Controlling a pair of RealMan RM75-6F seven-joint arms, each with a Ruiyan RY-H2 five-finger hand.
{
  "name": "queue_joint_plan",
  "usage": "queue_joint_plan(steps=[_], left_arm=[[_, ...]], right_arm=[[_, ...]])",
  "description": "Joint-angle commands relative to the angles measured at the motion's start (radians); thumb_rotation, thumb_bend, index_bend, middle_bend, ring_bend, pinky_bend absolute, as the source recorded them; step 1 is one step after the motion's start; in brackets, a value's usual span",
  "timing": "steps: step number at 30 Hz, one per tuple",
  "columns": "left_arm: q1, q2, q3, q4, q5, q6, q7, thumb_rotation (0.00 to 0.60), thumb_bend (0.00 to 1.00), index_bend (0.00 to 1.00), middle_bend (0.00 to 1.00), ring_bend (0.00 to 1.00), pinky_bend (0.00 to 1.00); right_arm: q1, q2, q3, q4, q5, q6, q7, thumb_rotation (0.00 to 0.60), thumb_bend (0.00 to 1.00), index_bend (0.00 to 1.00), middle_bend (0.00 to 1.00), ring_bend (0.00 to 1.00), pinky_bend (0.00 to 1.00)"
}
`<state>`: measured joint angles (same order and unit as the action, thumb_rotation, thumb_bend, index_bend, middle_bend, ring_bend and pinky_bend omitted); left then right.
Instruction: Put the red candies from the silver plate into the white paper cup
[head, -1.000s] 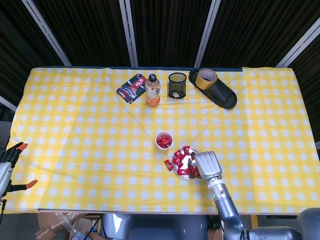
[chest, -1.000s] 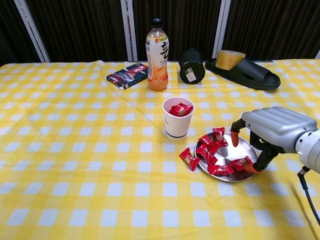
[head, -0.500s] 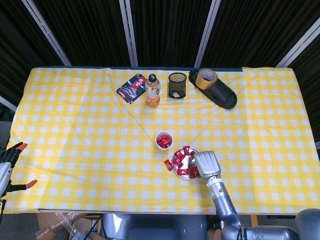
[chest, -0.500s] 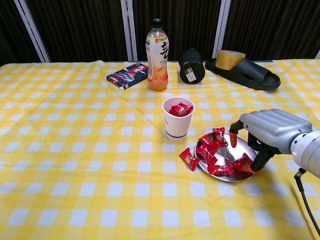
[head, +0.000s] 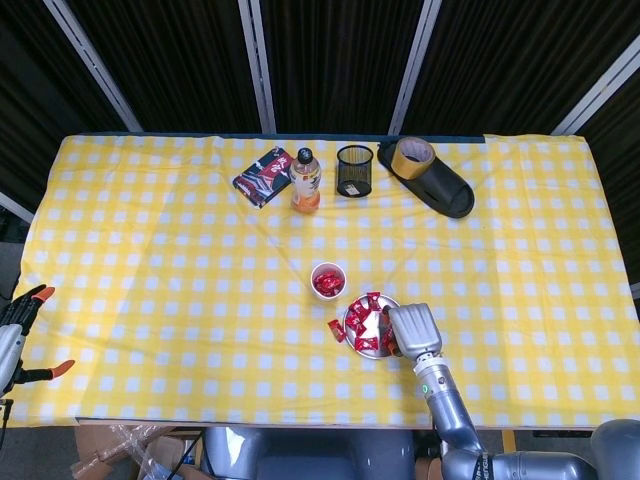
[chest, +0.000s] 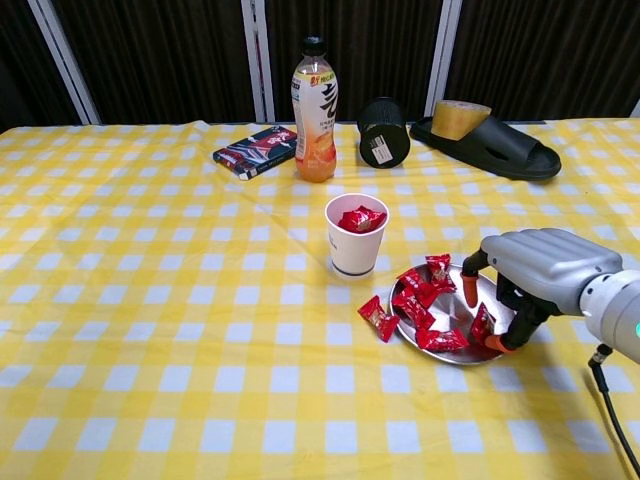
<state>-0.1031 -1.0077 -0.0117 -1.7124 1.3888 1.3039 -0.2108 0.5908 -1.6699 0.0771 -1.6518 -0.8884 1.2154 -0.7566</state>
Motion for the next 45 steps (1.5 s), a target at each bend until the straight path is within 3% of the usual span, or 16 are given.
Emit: queue_joint_plan(steps=[1, 8, 21, 27, 34, 45], left_arm=[[0.000, 0.000, 0.000, 0.000, -0.001, -0.001, -0.001, 0.600, 0.02, 0.00, 0.00, 0.00, 0.00], [-0.001, 0.001, -0.001, 0.000, 0.000, -0.002, -0.006, 0.600, 0.02, 0.00, 0.00, 0.00, 0.00], [0.000, 0.002, 0.000, 0.000, 0.001, -0.001, -0.007, 0.600, 0.02, 0.00, 0.00, 0.00, 0.00], [-0.001, 0.002, -0.001, -0.001, 0.001, -0.002, -0.008, 0.600, 0.02, 0.00, 0.00, 0.00, 0.00], [-0.003, 0.002, 0.001, 0.001, 0.005, -0.006, -0.007, 0.600, 0.02, 0.00, 0.00, 0.00, 0.00], [-0.009, 0.005, -0.001, 0.001, -0.008, -0.023, -0.016, 0.600, 0.02, 0.00, 0.00, 0.00, 0.00]], right_arm=[[-0.001, 0.000, 0.000, 0.001, -0.001, -0.001, 0.001, 0.600, 0.31, 0.52, 0.97, 1.00, 0.95], [-0.005, -0.007, -0.005, 0.011, 0.006, -0.012, -0.001, 0.600, 0.42, 0.54, 0.97, 1.00, 0.95], [-0.010, 0.001, -0.001, -0.014, -0.021, -0.003, 0.006, 0.600, 0.48, 0.56, 0.97, 1.00, 0.95], [0.009, 0.061, 0.042, -0.137, -0.078, 0.036, -0.017, 0.600, 0.48, 0.56, 0.97, 1.00, 0.95], [0.052, 0.096, 0.115, -0.224, -0.054, 0.036, -0.049, 0.600, 0.48, 0.56, 0.97, 1.00, 0.95], [0.138, 0.051, 0.186, -0.173, 0.036, -0.009, -0.065, 0.600, 0.48, 0.56, 0.97, 1.00, 0.95]])
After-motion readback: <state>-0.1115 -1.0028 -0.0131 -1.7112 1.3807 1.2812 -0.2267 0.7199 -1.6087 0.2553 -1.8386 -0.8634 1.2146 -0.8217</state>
